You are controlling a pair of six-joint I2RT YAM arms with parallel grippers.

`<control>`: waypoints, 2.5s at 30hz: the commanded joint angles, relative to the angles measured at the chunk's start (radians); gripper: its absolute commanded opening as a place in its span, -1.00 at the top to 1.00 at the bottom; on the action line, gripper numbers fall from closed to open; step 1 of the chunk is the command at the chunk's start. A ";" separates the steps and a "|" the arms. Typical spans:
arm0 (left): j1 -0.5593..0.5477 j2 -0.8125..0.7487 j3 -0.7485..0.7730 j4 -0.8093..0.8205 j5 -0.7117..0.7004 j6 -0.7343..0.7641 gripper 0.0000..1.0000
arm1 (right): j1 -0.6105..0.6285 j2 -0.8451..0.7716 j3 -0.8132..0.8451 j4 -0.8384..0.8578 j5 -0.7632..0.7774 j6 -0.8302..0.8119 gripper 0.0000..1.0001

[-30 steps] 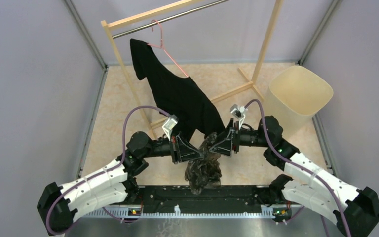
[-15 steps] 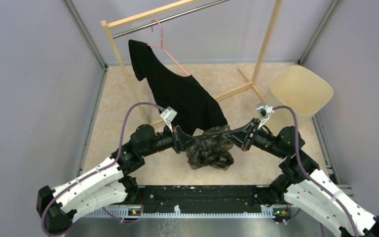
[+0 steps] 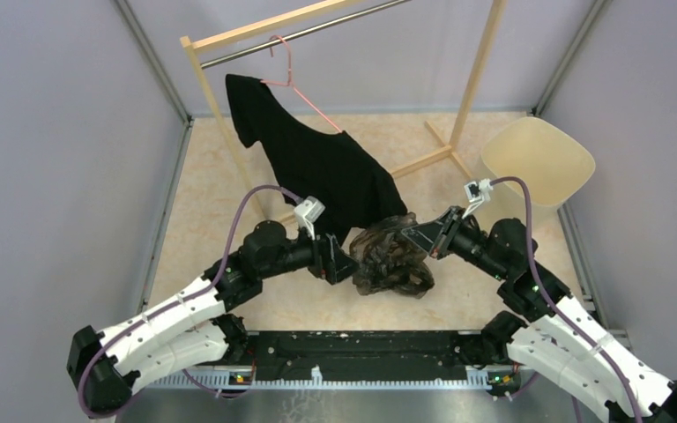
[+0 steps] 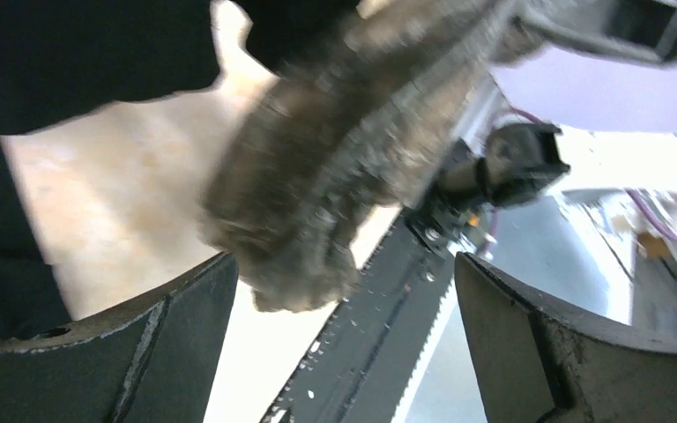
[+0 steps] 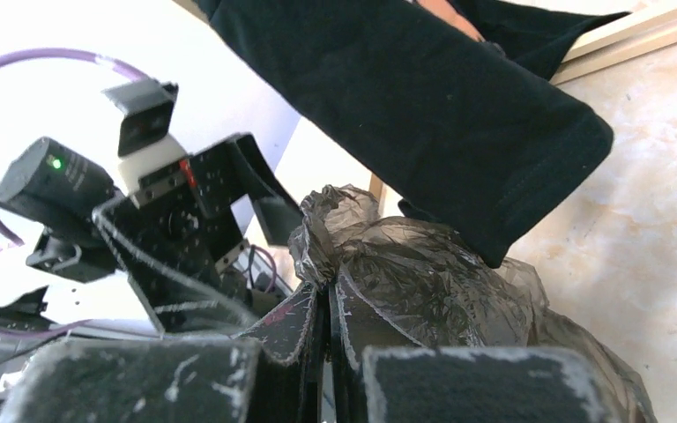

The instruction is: Put the trash bags into the trash bin

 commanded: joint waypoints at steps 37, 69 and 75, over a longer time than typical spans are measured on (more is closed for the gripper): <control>0.065 0.169 -0.086 0.220 0.116 -0.133 1.00 | 0.008 -0.007 0.153 -0.242 0.274 -0.256 0.94; 0.419 -0.130 -0.078 -0.015 0.322 -0.397 1.00 | 0.319 0.252 0.361 -0.239 -0.034 -0.547 -0.38; 0.420 -0.177 -0.028 -0.082 0.281 -0.425 1.00 | 0.545 0.418 0.255 0.038 0.057 -0.494 -0.39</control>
